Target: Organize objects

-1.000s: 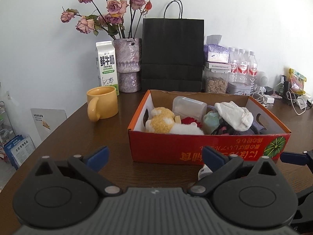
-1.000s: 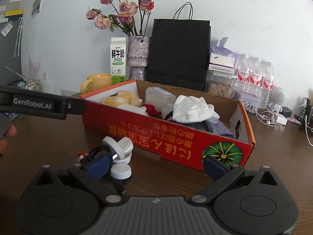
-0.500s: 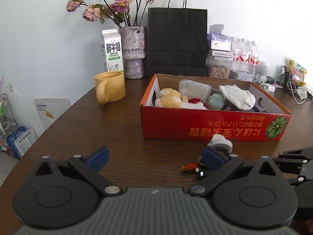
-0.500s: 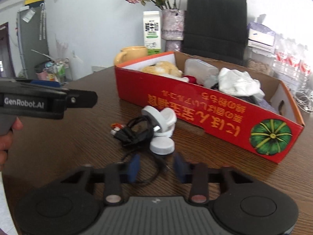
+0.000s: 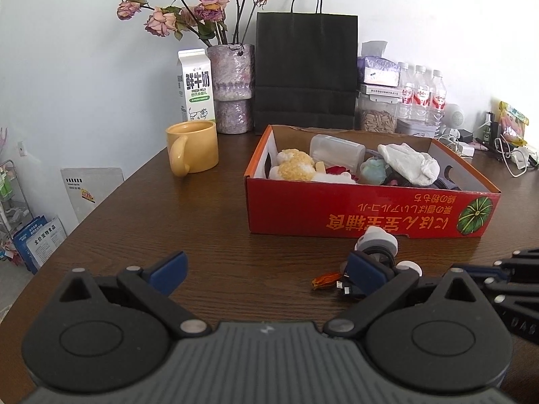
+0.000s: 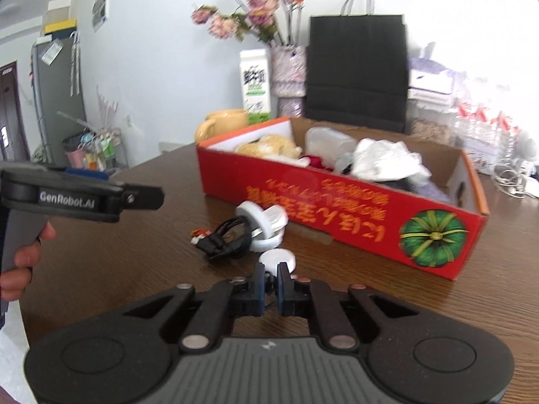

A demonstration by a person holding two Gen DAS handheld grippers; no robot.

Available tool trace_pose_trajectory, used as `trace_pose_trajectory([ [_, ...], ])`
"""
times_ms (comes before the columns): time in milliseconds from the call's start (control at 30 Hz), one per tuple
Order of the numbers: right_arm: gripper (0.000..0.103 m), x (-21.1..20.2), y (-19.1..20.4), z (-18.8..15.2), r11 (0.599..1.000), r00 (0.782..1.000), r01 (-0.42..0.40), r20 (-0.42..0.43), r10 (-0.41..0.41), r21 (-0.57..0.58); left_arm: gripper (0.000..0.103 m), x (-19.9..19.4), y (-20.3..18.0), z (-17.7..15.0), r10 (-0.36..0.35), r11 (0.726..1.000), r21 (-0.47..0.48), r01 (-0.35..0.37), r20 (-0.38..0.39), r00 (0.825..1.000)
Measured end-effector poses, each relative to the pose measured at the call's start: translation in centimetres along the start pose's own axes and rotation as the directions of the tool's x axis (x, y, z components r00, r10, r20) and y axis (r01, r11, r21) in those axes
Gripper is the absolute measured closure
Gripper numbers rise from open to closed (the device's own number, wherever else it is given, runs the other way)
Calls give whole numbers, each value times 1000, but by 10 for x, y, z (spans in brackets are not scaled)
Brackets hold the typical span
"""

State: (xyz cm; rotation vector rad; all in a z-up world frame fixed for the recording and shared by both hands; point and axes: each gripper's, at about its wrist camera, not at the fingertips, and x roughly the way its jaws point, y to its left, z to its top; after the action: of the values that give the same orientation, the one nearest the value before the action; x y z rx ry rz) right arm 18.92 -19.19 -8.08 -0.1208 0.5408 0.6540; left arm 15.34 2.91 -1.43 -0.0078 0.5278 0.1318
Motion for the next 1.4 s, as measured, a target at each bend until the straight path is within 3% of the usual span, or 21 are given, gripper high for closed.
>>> trace_pose_trajectory([
  [467,97,-7,-31,-5,995,996,79,31,-81,62,0,29,-5,-8,37,998,59,-34,-56,998],
  [633,97,-4,-32,-8,993,995,94,16,-96,70,13,44,-2,-5,-22,994,101,30,-73,997],
  [900,96,0,-33,-10,991,994,107,-1,-108,76,25,60,-6,-6,-110,984,125,124,-114,987],
  [967,95,1,-34,-10,991,994,108,-4,-108,77,30,62,-6,-6,-130,981,127,144,-115,985],
  [1000,95,1,-34,-11,991,994,109,-6,-109,77,38,63,-6,-6,-150,978,128,165,-116,982],
  [1067,95,2,-33,-10,991,994,110,-10,-109,77,59,64,-7,-6,-185,971,132,201,-129,974],
  [1100,95,3,-34,-10,991,994,110,-12,-109,78,81,66,-7,-6,-203,966,132,222,-142,969],
  [1133,95,3,-34,-10,991,994,110,-13,-109,77,92,67,-7,-7,-223,962,127,243,-151,963],
  [1233,95,4,-34,-10,991,994,110,-18,-109,76,99,64,-9,-9,-237,956,139,257,-145,961],
  [1400,94,5,-33,-10,991,994,110,-26,-108,73,94,63,-5,-4,-209,970,101,222,-122,970],
])
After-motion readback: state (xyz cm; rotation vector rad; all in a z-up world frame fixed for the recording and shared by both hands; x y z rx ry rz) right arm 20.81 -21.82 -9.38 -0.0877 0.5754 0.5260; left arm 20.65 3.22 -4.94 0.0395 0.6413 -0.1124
